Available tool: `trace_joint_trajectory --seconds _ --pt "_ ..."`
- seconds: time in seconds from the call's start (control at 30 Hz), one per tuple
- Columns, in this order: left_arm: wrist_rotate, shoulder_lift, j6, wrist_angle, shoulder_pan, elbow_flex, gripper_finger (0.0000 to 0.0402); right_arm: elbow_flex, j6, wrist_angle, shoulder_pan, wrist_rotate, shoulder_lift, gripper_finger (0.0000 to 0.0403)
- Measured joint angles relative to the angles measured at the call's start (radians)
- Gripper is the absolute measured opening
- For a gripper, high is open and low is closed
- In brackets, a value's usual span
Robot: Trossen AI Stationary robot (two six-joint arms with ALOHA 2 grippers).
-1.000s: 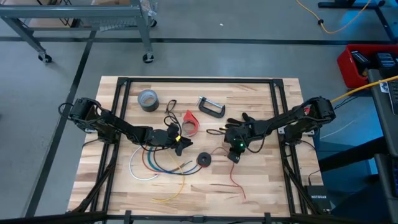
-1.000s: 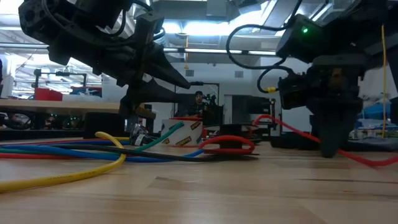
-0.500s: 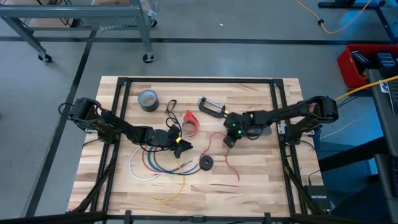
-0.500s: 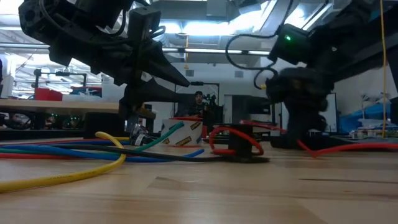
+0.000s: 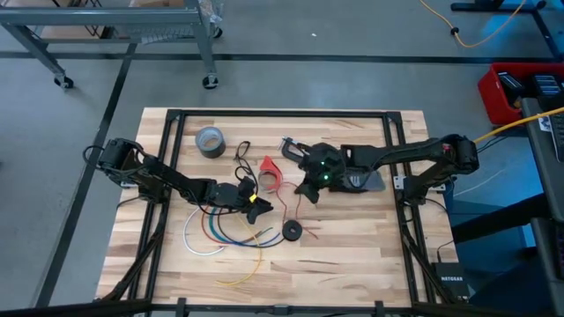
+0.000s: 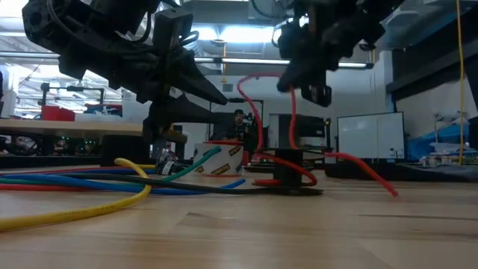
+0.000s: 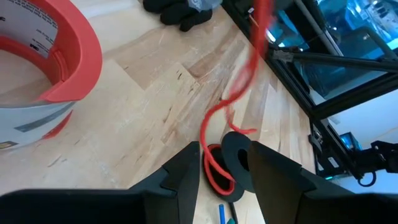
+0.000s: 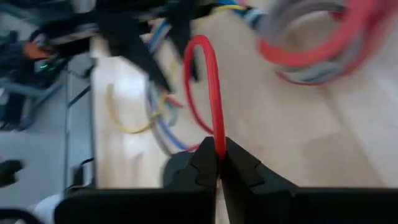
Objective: Coil cords
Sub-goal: Uncoil the orange wire from the spool
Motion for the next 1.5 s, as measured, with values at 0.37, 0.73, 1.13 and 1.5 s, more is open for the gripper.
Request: trace_joint_trajectory --seconds 0.37,0.73,1.13,1.5 --pt "0.0 0.0 0.003 -0.006 0.0 0.0 0.0127 0.019 0.04 -0.105 0.226 -0.048 0.0 0.0008" --pt "0.0 0.0 -0.004 -0.006 0.0 0.0 0.0127 0.019 0.049 -0.289 0.421 -0.057 0.0 0.0008" --pt "0.0 0.0 -0.004 -0.005 0.0 0.0 0.0127 0.019 0.043 -0.388 0.534 -0.057 0.0 0.0008" --pt "0.0 0.0 -0.004 -0.005 -0.007 0.0 0.0127 0.019 0.046 -0.8 0.652 0.145 0.0 0.0008"
